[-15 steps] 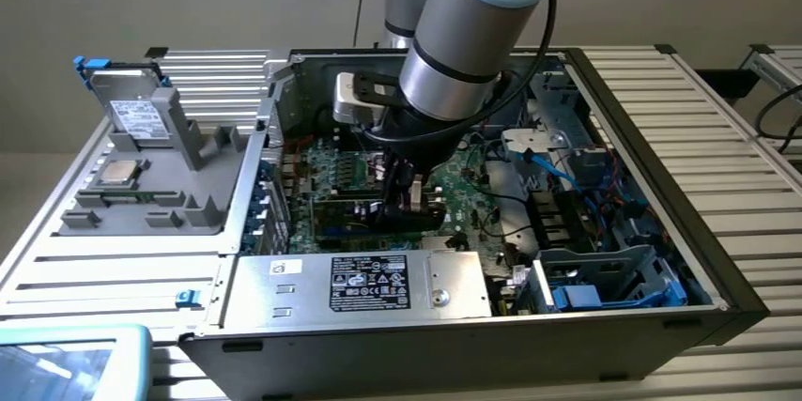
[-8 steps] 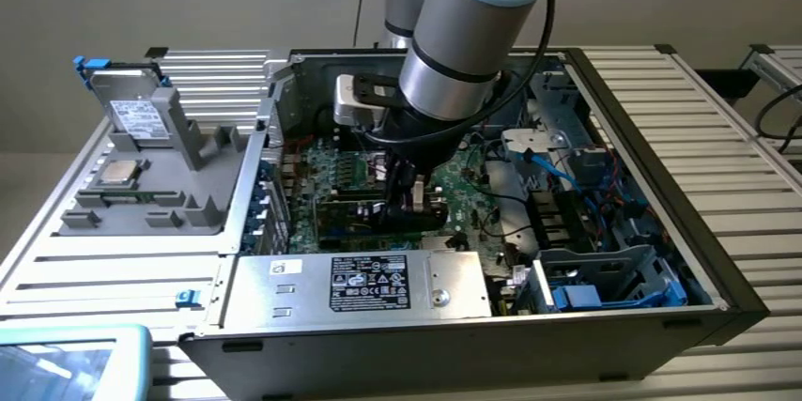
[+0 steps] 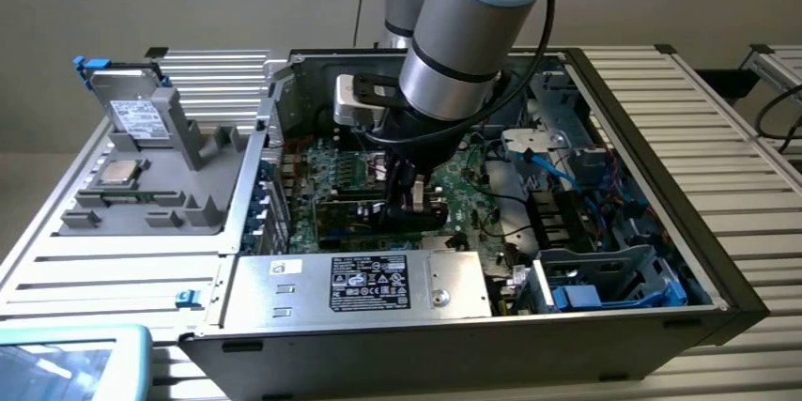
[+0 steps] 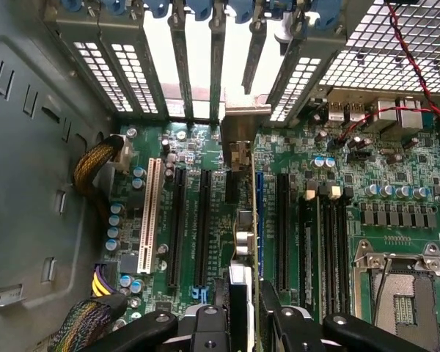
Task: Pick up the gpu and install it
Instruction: 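Insert the gpu into the slot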
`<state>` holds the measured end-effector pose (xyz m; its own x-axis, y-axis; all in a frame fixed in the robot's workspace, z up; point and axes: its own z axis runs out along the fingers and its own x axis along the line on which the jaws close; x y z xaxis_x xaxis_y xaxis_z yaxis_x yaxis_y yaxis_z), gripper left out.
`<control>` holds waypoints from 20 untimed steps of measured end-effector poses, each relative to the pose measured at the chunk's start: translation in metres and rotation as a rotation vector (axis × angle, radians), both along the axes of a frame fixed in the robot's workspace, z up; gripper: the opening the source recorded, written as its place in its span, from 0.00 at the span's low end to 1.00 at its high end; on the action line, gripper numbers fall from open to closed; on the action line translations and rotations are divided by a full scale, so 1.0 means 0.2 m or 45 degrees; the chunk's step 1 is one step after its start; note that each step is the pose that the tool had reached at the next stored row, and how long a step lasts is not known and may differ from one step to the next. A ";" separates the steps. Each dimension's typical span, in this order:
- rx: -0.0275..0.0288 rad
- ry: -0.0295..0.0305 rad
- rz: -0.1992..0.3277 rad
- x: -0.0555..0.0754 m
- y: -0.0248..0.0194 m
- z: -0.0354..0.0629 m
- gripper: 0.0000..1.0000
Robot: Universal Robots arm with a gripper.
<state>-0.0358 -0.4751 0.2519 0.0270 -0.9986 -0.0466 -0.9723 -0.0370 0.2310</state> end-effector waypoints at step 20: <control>0.0003 0.0015 0.023 0.00 0.000 0.122 0.27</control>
<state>-0.0358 -0.4750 0.2763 0.0450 -0.9979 -0.0469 -0.9712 -0.0547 0.2321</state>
